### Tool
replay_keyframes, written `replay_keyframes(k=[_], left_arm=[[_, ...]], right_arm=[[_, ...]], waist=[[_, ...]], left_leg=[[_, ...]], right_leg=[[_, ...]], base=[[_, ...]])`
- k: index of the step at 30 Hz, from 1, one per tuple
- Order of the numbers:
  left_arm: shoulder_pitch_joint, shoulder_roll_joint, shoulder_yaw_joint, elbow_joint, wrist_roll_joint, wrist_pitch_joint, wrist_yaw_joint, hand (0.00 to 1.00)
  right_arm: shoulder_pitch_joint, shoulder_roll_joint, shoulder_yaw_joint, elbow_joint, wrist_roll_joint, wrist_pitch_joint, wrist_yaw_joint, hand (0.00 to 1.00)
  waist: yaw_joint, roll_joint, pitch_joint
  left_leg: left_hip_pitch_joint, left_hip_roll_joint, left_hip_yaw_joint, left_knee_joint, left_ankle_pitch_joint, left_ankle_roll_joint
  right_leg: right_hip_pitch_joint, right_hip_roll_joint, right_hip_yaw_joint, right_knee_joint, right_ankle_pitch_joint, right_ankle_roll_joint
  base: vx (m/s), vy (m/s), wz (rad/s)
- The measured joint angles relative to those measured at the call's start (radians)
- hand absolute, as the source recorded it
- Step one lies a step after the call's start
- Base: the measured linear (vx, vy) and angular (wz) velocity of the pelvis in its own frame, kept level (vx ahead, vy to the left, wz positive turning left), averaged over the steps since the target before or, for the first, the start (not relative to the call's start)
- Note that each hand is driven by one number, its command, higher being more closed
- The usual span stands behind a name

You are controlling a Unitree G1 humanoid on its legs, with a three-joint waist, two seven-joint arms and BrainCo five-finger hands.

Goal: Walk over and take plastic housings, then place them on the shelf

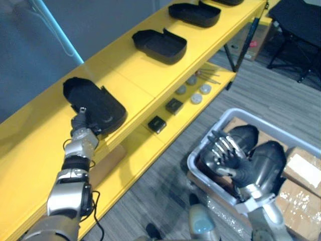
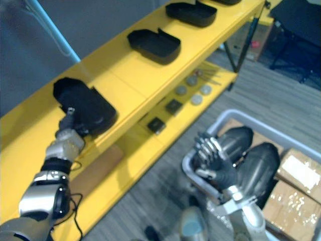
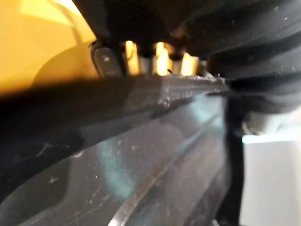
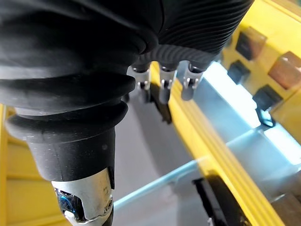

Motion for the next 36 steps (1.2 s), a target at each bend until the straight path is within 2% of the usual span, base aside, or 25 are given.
replay_keyframes(k=[7,9,10,18,25,34,36], left_arm=[[-0.003,0.0,-0.009,-0.008,0.095,0.015,0.025,0.0],[-0.024,0.001,-0.01,-0.008,0.147,0.038,0.046,0.0],[-0.032,0.001,-0.01,-0.008,0.153,0.042,0.052,0.0],[-0.077,0.011,-0.009,-0.008,0.15,0.044,0.095,0.0],[-0.116,0.012,-0.016,-0.008,0.15,0.042,0.112,0.0],[-0.203,0.025,-0.091,0.005,0.15,0.044,0.132,0.0],[-0.229,0.051,-0.099,0.023,0.15,0.048,0.134,0.0]], right_arm=[[-0.01,-0.016,0.037,-0.001,-0.001,-0.004,0.0,0.0],[-0.019,-0.022,0.06,-0.007,-0.004,-0.041,0.0,0.0],[-0.023,-0.023,0.065,-0.013,-0.004,-0.046,0.0,0.0],[-0.044,-0.03,0.166,-0.071,-0.001,-0.049,-0.064,0.0],[-0.068,-0.064,0.258,-0.082,-0.012,-0.049,0.001,0.0],[-0.112,-0.101,0.301,-0.082,-0.001,-0.036,0.0,0.0],[-0.128,-0.104,0.302,-0.083,0.0,-0.036,0.001,0.0]], waist=[[-0.009,-0.008,0.006],[-0.011,-0.011,0.009],[-0.011,-0.011,0.014],[-0.009,-0.009,0.025],[-0.008,-0.007,0.041],[0.018,-0.013,0.07],[0.019,-0.026,0.081]], left_leg=[[-0.002,-0.011,-0.002,0.004,-0.007,0.005],[-0.019,-0.015,-0.005,0.007,-0.006,0.007],[-0.022,-0.016,-0.007,0.007,-0.005,0.008],[-0.04,-0.027,-0.031,0.001,0.005,0.016],[-0.042,-0.029,-0.061,-0.001,0.009,0.021],[-0.086,-0.029,-0.099,0.008,0.015,0.022],[-0.09,-0.028,-0.101,0.013,0.015,0.022]], right_leg=[[-0.021,-0.013,0.001,0.036,-0.021,0.002],[-0.037,-0.017,-0.001,0.056,-0.028,0.004],[-0.039,-0.019,-0.003,0.057,-0.028,0.005],[-0.05,-0.028,-0.023,0.062,-0.025,0.006],[-0.029,-0.036,-0.053,0.051,-0.025,0.006],[-0.033,-0.044,-0.082,0.021,-0.009,0.01],[-0.033,-0.044,-0.082,0.017,-0.008,0.01]], base=[[-0.01,0.0,0.01],[-0.01,-0.02,0.06],[-0.02,-0.022,0.08],[0.02,-0.011,0.1],[0.01,-0.005,0.1],[-0.01,-0.01,0.13],[0.04,-0.01,0.02]])
